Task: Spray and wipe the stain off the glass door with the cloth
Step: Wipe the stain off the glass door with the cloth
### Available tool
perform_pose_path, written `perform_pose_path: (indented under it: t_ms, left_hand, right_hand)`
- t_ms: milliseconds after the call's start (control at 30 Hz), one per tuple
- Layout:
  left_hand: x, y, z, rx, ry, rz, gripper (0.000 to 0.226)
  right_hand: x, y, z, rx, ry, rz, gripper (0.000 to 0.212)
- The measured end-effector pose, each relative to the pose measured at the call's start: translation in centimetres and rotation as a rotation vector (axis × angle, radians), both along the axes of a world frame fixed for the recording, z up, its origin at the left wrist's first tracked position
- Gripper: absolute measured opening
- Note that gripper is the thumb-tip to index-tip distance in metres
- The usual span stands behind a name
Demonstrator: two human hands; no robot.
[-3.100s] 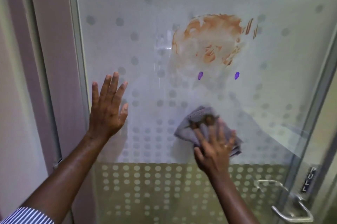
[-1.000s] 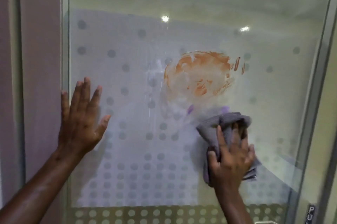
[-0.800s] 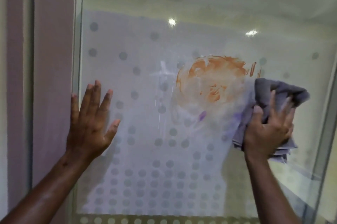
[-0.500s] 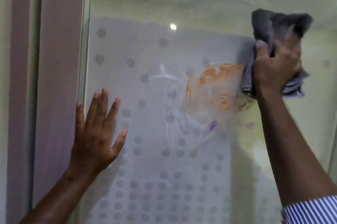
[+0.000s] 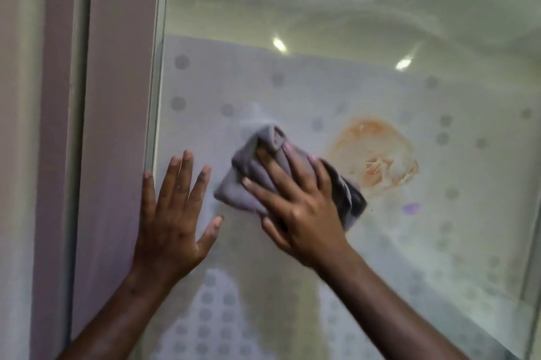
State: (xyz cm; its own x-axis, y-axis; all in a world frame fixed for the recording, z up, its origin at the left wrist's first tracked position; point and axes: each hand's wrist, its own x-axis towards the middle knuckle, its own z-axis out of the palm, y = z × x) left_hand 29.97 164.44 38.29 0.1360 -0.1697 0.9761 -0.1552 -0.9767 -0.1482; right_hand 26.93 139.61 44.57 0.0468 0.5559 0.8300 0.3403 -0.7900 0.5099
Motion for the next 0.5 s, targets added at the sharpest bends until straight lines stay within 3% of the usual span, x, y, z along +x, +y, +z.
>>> perform_pose_path:
  t_ms: [100,200,267,367,500]
  left_hand:
    - [-0.3,0.1,0.1,0.008,0.03,-0.013,0.077]
    - [-0.5,0.2,0.1,0.009,0.036,-0.019,0.078]
    - [-0.5,0.1,0.1,0.011,0.028,-0.014,0.078]
    - [-0.4,0.1,0.1,0.009,0.015,-0.008,0.078]
    - [-0.2,0.0,-0.1,0.004,0.007,0.0,0.079]
  right_hand:
    - [-0.1,-4.5,-6.2,0.085,-0.015,-0.075,0.05]
    - [-0.5,-9.7,-8.4,0.317,-0.013,-0.212,0.053]
    - [-0.3,-12.2,-7.0,0.576,-0.027,-0.283,0.058]
    - [0.0,-13.6,-2.1,0.887,-0.028,-0.156,0.058]
    - [0.3,-12.2,4.6,0.902,-0.047,0.104,0.061]
